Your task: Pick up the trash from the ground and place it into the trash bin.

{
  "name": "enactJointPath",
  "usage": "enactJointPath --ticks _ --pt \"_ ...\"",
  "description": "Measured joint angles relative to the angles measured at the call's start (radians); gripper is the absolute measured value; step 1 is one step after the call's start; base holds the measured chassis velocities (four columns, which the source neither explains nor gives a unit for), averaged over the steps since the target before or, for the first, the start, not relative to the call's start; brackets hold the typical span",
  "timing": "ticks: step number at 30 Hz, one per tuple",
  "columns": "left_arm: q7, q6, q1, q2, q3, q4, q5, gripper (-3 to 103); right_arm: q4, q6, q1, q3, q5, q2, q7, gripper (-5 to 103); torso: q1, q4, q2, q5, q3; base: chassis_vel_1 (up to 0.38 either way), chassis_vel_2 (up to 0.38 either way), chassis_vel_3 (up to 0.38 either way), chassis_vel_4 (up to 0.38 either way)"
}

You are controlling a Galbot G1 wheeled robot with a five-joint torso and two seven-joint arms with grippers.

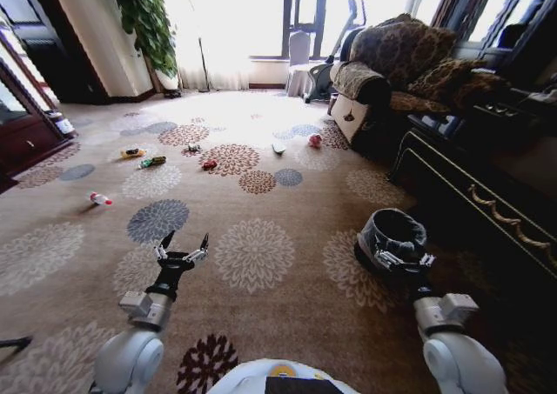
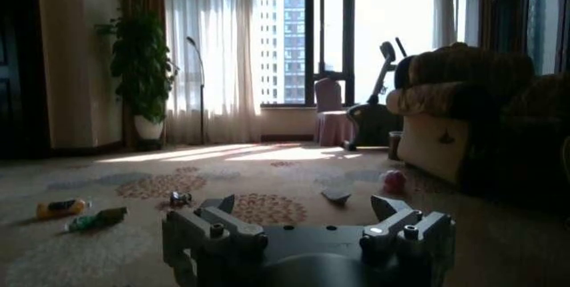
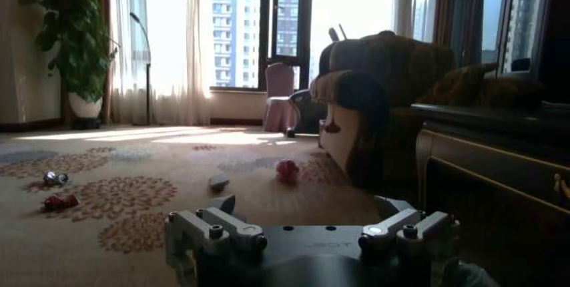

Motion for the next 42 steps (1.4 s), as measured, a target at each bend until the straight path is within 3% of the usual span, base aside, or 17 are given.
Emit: enactJointPath --ticks 42 --pt "-0.005 -0.012 0.024 -0.036 0.002 -0.009 0.073 100 -0.031 0.018 -0.002 0.001 -0.016 0.009 0.000 100 0.000 -0.0001 0.000 -0.0001 0.000 -0.015 -0.013 -0.014 -0.015"
